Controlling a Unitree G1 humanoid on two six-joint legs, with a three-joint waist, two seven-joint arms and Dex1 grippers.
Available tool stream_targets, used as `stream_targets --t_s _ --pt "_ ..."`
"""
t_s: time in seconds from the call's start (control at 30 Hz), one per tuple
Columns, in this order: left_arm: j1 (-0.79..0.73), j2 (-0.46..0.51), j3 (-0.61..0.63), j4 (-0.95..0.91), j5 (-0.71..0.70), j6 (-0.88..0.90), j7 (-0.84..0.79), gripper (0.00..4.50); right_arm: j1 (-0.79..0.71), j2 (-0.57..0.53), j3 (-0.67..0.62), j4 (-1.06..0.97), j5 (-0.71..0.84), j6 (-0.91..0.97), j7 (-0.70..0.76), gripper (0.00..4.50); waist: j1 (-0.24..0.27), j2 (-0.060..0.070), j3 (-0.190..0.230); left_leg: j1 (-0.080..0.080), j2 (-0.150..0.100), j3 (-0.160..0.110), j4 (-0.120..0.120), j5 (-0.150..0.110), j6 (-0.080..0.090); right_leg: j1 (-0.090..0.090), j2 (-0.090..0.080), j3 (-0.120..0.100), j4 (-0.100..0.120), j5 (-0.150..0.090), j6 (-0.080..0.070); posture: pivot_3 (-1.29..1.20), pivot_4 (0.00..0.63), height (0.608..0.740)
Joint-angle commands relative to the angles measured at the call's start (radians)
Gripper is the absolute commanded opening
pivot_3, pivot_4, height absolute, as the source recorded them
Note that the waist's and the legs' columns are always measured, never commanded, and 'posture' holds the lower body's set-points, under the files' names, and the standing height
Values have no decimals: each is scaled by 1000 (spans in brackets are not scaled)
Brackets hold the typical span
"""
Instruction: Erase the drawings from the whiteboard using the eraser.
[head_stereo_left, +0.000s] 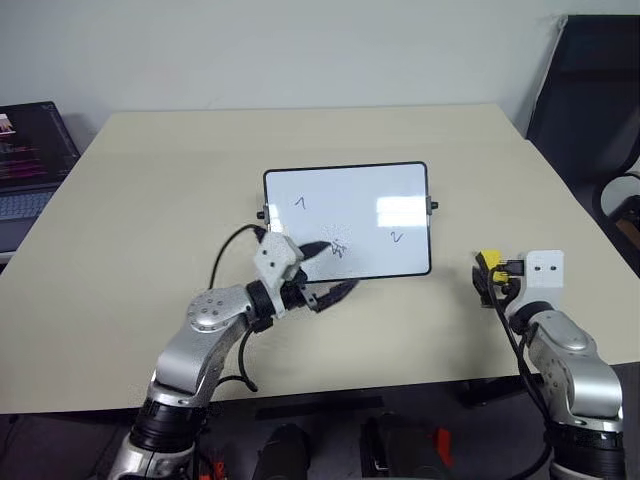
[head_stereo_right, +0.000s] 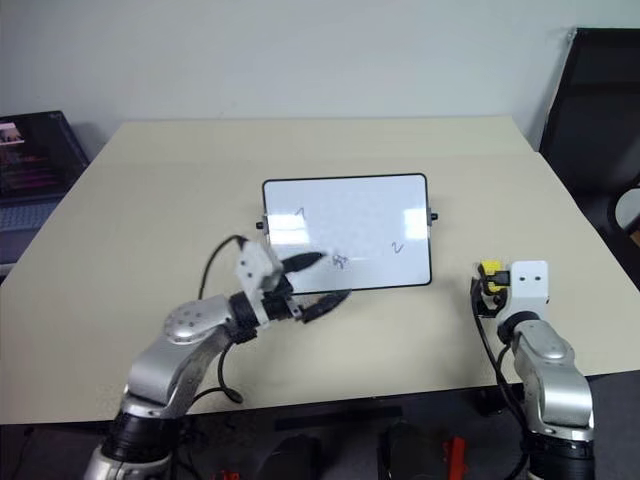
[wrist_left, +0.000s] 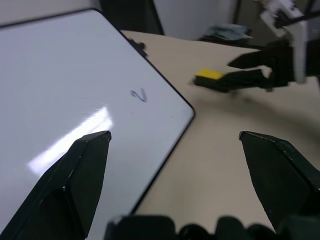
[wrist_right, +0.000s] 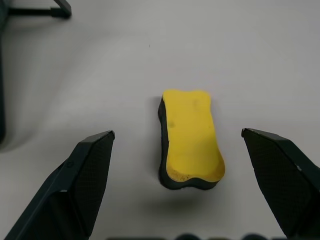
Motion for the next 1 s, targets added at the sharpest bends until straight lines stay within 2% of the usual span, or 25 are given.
stream_targets --t_s 0.03,0.27,0.5,0.7,1.0 --pt "-75 -34 -50 49 -14 -22 -66 4500 -39 -16 -15 19 1 5 -8 4466 0 0 0 0 0 0 0 0 0 0 0 0 0 0 0 0 150 740" --pt "-155 -122 -108 154 -6 -47 -120 4500 -132 -53 -13 133 -16 -32 -4 4466 -2 0 0 0 0 0 -1 0 0 0 1 1 0 1 1 0 150 740" --pt "-199 -163 -146 239 77 -146 -111 4500 -192 -65 -7 220 -28 -72 -4 4466 -1 0 0 0 0 0 0 0 0 0 1 1 1 1 1 0 150 740" --pt "-188 -155 -139 225 84 -152 -111 4500 -220 -66 -25 267 -24 -77 -25 4466 -1 0 0 0 0 0 0 0 0 0 1 2 1 1 1 0 150 740" --pt "-175 -143 -127 213 85 -153 -96 4500 -233 -16 -72 246 33 10 -67 4466 -1 0 0 0 0 0 0 0 0 0 1 2 1 1 1 0 150 740"
